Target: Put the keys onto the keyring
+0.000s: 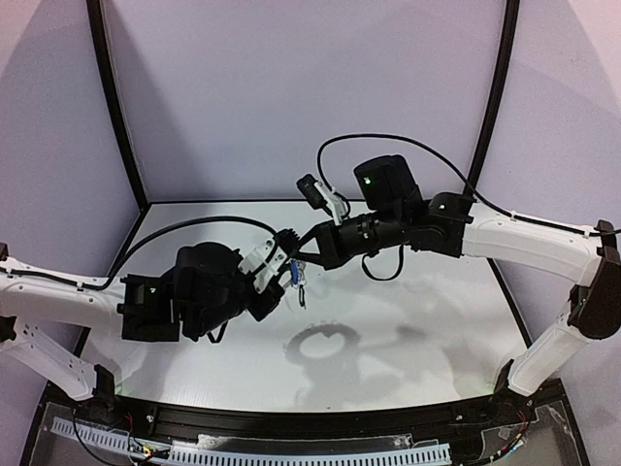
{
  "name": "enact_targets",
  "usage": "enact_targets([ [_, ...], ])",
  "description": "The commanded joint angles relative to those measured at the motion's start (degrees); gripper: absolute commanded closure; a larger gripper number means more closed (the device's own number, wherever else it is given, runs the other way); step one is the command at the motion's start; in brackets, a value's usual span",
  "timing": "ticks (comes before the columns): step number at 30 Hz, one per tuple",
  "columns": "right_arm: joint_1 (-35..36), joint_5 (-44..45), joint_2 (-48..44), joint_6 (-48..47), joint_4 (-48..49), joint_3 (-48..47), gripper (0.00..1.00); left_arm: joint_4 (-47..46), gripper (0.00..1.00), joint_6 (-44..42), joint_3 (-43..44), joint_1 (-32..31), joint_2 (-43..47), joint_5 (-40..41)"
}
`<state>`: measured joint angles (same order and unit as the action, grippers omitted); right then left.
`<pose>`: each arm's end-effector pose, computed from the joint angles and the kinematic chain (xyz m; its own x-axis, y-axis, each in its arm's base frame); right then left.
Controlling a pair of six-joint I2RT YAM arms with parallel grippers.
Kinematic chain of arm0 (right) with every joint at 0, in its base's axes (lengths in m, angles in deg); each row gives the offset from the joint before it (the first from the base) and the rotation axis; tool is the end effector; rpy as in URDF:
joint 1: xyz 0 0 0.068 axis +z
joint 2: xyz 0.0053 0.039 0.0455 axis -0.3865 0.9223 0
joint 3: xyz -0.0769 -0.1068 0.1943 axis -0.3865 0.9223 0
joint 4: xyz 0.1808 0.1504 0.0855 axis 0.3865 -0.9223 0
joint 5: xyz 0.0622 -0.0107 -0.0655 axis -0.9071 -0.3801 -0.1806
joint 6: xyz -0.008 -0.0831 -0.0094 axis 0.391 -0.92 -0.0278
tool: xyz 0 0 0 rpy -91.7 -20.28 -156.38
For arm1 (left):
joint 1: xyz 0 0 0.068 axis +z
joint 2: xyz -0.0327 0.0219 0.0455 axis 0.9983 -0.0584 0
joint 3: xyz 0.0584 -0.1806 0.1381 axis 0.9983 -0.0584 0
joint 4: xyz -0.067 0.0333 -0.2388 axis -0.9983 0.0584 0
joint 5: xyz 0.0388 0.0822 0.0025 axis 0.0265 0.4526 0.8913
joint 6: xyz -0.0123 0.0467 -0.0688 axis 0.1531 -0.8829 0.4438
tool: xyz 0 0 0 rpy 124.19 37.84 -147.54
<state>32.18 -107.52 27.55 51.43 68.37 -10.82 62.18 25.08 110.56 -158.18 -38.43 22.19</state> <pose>0.1969 0.3225 0.2875 -0.5846 -0.2504 -0.7717 -0.7833 0.4220 0.4565 0.1444 -0.3025 0.2467 0.0787 0.4764 -0.8757 0.6190 0.6652 0.4175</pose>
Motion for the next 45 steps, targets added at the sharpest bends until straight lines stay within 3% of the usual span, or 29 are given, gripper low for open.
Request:
enact_targets([
  [1, -1.54, 3.66, 1.97, 1.56, -3.39, -2.11, 1.0, -3.57, 0.99, -2.82, -3.03, -0.28, 4.81, -3.6],
  [14, -4.15, -9.95, 16.59, -3.55, -21.62, -18.17, 1.0, -12.32, 0.99, -8.29, -9.25, -0.32, 9.23, -14.32],
  [18, -4.62, -9.12, 20.57, -5.81, -29.01, -23.67, 1.0, -12.78, 0.99, -9.38, -10.88, -0.43, 11.26, -15.6],
  [22, -4.71, -6.9, 18.27, -6.39, -26.07, -22.56, 1.0, -9.81, 0.99, -9.33, -11.01, -0.54, 12.48, -15.44],
  [25, -4.56, -7.15, 13.66, -7.76, -17.41, -18.35, 1.0, -7.61, 0.99, -7.43, -11.39, -0.54, 12.38, -15.7],
  [30, -1.44, -4.51, 6.32, -15.22, -9.44, -13.43, 1.0, -6.23, 0.93, -3.68, -11.23, -0.54, 9.18, -12.69],
  [39, 2.98, 1.36, 2.22, -19.84, -9.86, -12.45, 1.0, -5.45, 0.89, -0.1, -7.6, -0.54, 3.11, -8.26],
  [45, 3.99, 3.4, 1.67, -20.47, -11.48, -12.75, 1.0, -4.84, 0.77, 0.1, -5.48, -0.54, 1.02, -7.86],
])
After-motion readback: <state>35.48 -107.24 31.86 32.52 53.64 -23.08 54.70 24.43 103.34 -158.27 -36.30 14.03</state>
